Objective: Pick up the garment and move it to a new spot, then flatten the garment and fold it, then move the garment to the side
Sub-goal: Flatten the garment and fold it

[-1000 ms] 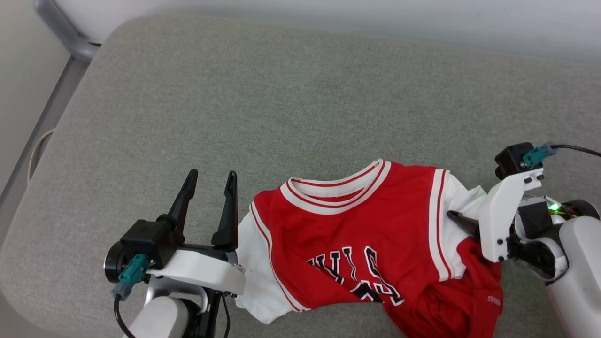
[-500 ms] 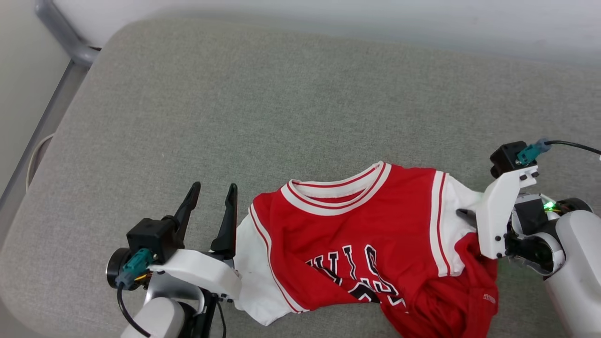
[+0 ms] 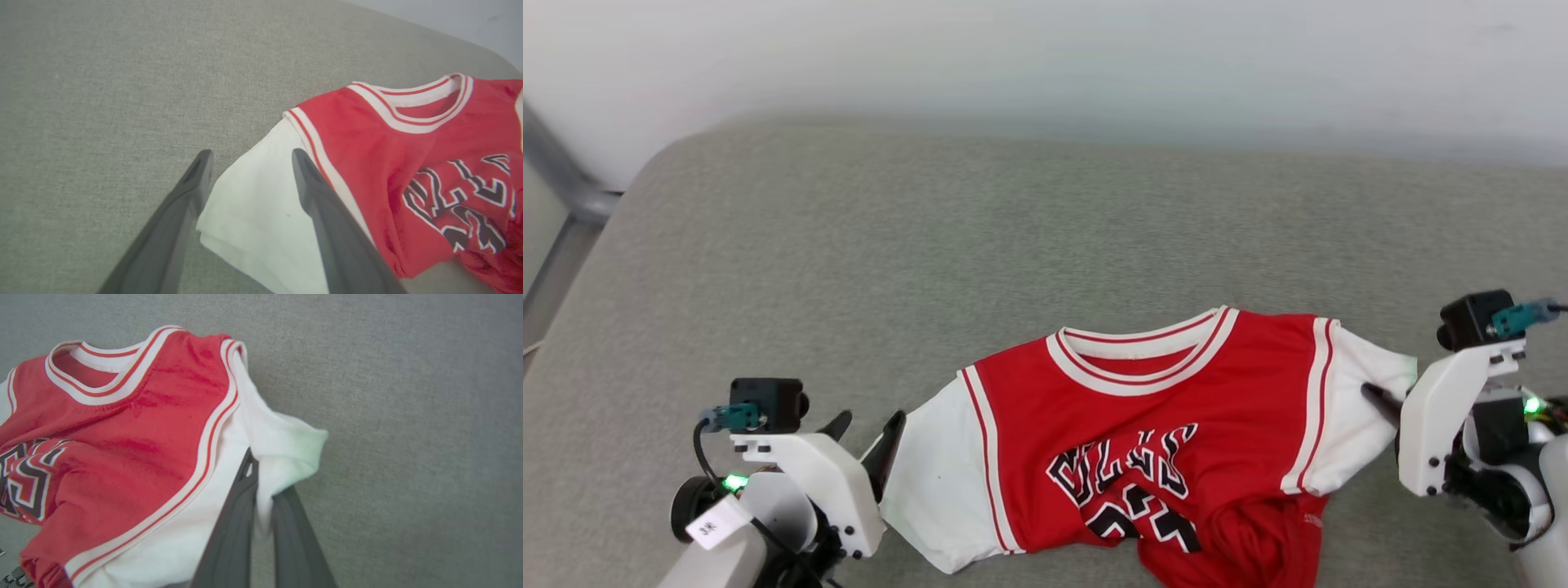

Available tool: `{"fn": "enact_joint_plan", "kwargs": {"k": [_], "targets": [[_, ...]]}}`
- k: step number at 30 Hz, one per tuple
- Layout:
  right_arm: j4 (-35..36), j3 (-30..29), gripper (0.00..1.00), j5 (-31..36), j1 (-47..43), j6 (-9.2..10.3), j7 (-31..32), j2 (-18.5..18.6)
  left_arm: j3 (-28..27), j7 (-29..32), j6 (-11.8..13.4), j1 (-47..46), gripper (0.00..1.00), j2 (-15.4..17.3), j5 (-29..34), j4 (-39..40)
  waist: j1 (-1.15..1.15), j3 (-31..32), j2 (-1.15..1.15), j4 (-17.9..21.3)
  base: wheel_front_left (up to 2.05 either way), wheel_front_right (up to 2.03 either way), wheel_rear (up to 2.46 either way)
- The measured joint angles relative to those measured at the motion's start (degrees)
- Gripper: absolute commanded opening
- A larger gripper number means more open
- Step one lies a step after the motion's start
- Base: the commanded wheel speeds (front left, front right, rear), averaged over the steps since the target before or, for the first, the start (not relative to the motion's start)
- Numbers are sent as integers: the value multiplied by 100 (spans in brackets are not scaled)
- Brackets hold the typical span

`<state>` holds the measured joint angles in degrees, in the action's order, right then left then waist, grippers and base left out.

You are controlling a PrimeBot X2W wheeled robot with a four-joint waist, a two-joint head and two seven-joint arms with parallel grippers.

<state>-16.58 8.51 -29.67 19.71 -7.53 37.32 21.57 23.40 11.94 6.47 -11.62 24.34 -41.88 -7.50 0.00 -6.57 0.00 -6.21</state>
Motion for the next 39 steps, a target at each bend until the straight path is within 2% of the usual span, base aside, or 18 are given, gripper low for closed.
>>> {"fn": "enact_joint_plan", "kwargs": {"k": [9, 16, 21, 22, 23, 31, 39], "targets": [[609, -292, 0, 129, -627, 0, 141, -383, 114, 1630, -43, -115, 100, 460, -488, -538, 0, 18, 0, 641, 0, 0, 0], [818, -372, 0, 162, -695, 1, 189, -580, 280, 2287, 34, -350, 100, 679, -467, -933, 0, -240, 0, 953, 0, 0, 0], [838, -404, 0, 114, -706, 1, 198, -651, 419, 2533, 90, -616, 99, 667, -376, -1089, -1, -432, 0, 1051, 0, 0, 0], [844, -398, 0, 107, -700, 1, 194, -666, 452, 2575, 64, -656, 44, 657, -370, -1100, -2, -465, 0, 1065, 0, 0, 0], [842, -402, 0, 107, -693, 1, 182, -670, 468, 2577, 36, -691, 0, 635, -368, -1117, -2, -496, 0, 1075, 0, 0, 0], [734, -442, 0, 100, -678, 1, 87, -676, 648, 2315, -120, -817, 0, 498, -199, -1140, 0, -415, 0, 1060, 0, 0, 0], [666, -495, 0, 310, -616, 1, -124, -505, 601, 1659, -1, -892, 0, 572, 185, -758, 1, 19, 0, 925, 0, 0, 0]]}}
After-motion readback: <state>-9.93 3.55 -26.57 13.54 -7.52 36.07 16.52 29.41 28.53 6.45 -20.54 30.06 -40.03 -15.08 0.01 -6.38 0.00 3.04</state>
